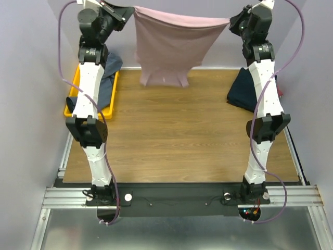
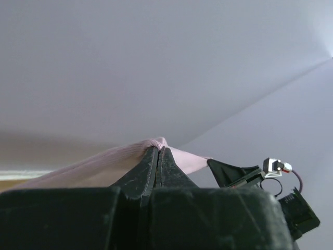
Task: Fold and stack the tank tops
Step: Flatten the tank top out
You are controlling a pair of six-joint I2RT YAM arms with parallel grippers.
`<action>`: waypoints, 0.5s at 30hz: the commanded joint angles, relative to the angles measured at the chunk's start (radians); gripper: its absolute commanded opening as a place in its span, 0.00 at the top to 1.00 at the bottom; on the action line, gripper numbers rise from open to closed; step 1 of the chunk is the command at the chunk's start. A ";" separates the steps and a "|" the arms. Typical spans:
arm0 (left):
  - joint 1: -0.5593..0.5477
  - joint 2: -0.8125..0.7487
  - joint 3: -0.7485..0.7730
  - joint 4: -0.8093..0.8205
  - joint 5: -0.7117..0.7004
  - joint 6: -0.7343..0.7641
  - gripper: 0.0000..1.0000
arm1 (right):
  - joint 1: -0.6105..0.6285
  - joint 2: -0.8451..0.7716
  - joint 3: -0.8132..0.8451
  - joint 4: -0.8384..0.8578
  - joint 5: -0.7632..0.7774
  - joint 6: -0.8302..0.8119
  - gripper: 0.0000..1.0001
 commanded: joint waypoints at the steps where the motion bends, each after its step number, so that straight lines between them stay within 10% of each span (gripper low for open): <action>1: 0.078 -0.184 -0.033 0.196 0.100 -0.033 1.00 | -0.018 -0.131 0.021 0.197 -0.015 0.002 1.00; 6: 0.078 -0.325 -0.360 0.295 0.101 -0.021 1.00 | -0.022 -0.251 -0.190 0.197 -0.055 0.030 1.00; 15: 0.049 -0.726 -1.384 0.382 -0.023 -0.098 1.00 | -0.022 -0.595 -1.154 0.202 -0.160 0.126 1.00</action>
